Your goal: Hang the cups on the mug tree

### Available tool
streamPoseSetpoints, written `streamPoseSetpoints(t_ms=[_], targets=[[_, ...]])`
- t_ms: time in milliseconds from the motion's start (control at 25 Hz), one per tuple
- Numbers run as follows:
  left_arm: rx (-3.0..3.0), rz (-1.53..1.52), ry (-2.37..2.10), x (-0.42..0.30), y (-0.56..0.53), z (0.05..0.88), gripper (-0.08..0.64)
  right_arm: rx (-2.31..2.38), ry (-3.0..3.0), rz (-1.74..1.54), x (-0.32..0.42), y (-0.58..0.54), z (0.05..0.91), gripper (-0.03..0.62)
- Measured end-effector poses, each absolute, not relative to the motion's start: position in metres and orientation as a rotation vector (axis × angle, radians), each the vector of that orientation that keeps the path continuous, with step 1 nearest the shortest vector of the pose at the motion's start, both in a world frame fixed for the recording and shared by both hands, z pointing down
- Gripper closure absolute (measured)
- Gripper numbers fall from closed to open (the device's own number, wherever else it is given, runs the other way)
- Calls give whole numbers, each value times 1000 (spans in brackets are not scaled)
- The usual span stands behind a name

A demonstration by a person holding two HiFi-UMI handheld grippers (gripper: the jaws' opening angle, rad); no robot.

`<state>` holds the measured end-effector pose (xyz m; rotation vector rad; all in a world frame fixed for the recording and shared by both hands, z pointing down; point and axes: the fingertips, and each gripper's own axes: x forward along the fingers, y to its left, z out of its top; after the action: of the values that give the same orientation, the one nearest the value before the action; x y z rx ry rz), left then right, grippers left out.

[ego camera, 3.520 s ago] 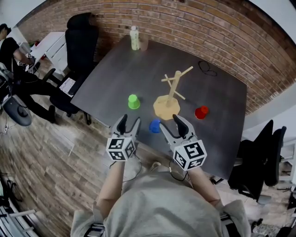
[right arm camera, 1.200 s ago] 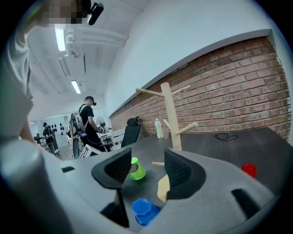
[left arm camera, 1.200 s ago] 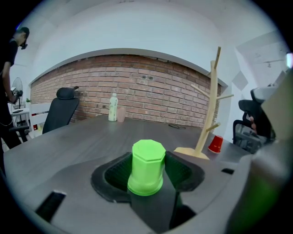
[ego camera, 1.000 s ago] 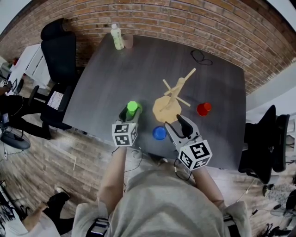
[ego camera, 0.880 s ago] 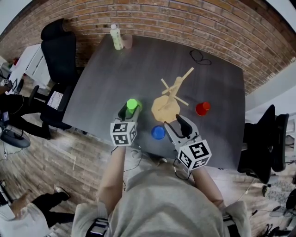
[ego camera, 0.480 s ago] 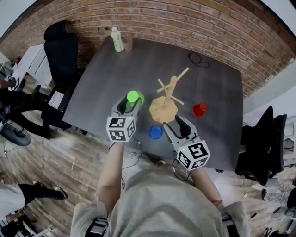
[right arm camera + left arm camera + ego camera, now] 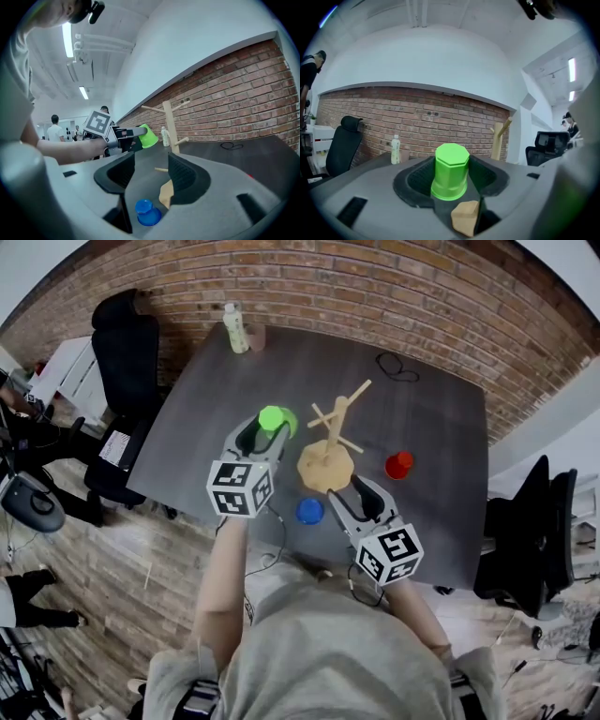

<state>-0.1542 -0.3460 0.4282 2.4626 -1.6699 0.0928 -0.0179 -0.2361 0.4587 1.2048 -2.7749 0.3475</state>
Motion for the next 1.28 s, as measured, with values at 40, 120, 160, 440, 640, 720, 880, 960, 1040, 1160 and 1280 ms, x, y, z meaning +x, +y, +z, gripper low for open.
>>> streamPoseSetpoints(t_ms=[40, 120, 160, 440, 640, 720, 880, 960, 1040, 1160, 1280], targets=[[2474, 86, -1664, -151, -347, 423, 341, 1204, -2777, 345, -17, -236, 458, 368], [2495, 67, -1654, -146, -350, 414, 341, 1204, -2780, 342, -15, -235, 456, 368], [2505, 58, -1650, -144, -351, 410, 341, 1205, -2781, 340, -14, -235, 455, 368], [2572, 36, -1605, -127, -357, 390, 339, 1222, -2782, 327, -6, -232, 451, 368], [2590, 38, -1581, -114, -363, 386, 339, 1232, -2781, 324, 1, -232, 450, 368], [2595, 46, -1567, -109, -365, 387, 339, 1235, -2783, 319, 3, -232, 449, 370], [2596, 62, -1531, -100, -369, 393, 339, 1240, -2780, 315, 7, -232, 448, 370], [2593, 68, -1516, -96, -370, 396, 339, 1241, -2779, 315, 9, -232, 447, 370], [2590, 71, -1501, -91, -370, 400, 339, 1242, -2778, 315, 12, -232, 447, 370], [2577, 69, -1488, -85, -372, 406, 339, 1244, -2776, 312, 15, -232, 448, 370], [2572, 60, -1470, -82, -374, 408, 339, 1239, -2774, 310, 16, -233, 447, 370]])
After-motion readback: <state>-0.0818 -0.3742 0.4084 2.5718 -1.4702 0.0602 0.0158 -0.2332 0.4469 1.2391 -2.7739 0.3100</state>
